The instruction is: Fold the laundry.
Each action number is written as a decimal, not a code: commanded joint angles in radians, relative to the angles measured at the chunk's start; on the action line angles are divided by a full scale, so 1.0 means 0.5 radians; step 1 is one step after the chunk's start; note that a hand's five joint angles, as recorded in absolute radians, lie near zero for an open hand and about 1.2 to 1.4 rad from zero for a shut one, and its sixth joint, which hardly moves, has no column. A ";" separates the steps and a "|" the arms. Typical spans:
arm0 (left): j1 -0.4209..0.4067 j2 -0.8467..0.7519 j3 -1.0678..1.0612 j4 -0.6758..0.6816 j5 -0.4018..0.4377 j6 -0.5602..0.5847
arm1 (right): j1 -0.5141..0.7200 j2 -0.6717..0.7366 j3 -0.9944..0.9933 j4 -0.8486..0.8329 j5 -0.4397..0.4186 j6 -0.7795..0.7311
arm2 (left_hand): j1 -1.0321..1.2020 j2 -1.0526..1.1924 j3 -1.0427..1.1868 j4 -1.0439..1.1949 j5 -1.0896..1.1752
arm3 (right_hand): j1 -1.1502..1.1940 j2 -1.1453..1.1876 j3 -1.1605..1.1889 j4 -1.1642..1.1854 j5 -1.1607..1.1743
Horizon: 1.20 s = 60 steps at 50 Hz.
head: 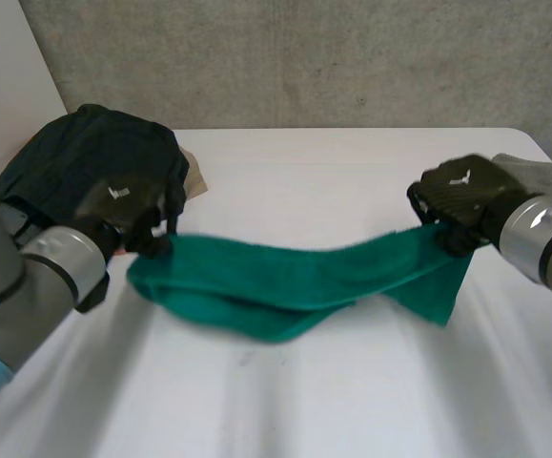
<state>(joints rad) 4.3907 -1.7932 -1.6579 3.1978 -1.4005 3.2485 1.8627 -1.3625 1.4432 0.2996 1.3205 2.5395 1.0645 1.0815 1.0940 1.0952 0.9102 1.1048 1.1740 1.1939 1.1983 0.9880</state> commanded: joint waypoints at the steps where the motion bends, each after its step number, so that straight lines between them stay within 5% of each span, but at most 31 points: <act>1: 0.027 -0.218 -0.001 0.013 0.018 -0.005 | -0.038 0.185 0.041 -0.176 0.046 0.026 | -1.108 -1.142 -1.167 -1.170 -1.149 | 0.583 0.445 0.405 0.396 0.467; 12: 0.247 -0.025 -0.231 -0.027 0.076 -0.002 | -0.173 0.344 0.004 -0.283 0.086 0.032 | -1.256 -1.290 -1.315 -1.317 -1.296 | 0.583 0.445 0.405 0.396 0.467; 19: 0.468 -0.015 -0.381 -0.024 0.374 0.025 | -0.164 0.421 -0.012 -0.292 0.089 0.032 | -1.244 -1.278 -1.303 -1.306 -1.284 | 0.583 0.445 0.405 0.396 0.467; 23: 0.527 -0.116 -0.360 -0.017 0.533 0.142 | -0.154 0.424 -0.012 -0.296 0.089 0.035 | -1.209 -1.243 -1.268 -1.270 -1.249 | 0.583 0.445 0.405 0.396 0.467; 29: 0.518 -0.337 -0.295 -0.017 0.552 0.372 | -0.163 0.424 -0.005 -0.305 0.083 0.078 | -1.144 -1.178 -1.203 -1.206 -1.185 | 0.583 0.445 0.405 0.396 0.467; 36: 0.521 -0.454 -0.243 -0.011 0.540 0.538 | -0.203 0.421 -0.012 -0.357 0.089 0.094 | -0.576 -0.610 -0.635 -0.637 -0.616 | 0.583 0.445 0.405 0.396 0.467; 39: 0.521 -0.457 -0.219 -0.005 0.537 0.535 | -0.222 0.406 -0.015 -0.357 0.096 0.087 | 0.374 0.340 0.315 0.313 0.334 | 0.583 0.445 0.405 0.396 0.467; 40: 0.515 -0.433 -0.203 -0.002 0.534 0.532 | -0.219 0.406 -0.015 -0.357 0.099 0.087 | 0.661 0.627 0.602 0.599 0.620 | 0.583 0.445 0.405 0.396 0.467; 44: 0.499 -0.237 -0.139 -0.005 0.522 0.507 | -0.222 0.357 -0.061 -0.339 0.102 0.063 | 0.664 0.630 0.604 0.602 0.623 | 0.583 0.445 0.405 0.396 0.467; 54: 0.456 0.646 0.100 0.019 0.227 0.130 | -0.363 -0.297 -0.398 0.281 0.117 -0.250 | 0.664 0.630 0.604 0.602 0.623 | 0.583 0.445 0.405 0.396 0.467; 60: 0.456 0.752 0.211 -0.118 0.230 0.185 | -0.430 -0.334 -0.496 0.441 0.178 -0.569 | 0.664 0.630 0.604 0.602 0.623 | 0.583 0.445 0.405 0.396 0.467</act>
<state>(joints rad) 4.6185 -1.4772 -1.6078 3.1971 -1.2755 3.3290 1.6766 -1.5081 1.2377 0.4453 1.3820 2.3862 1.1668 1.1972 1.1878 1.1973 0.9759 1.1048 1.1740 1.1939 1.1985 0.9883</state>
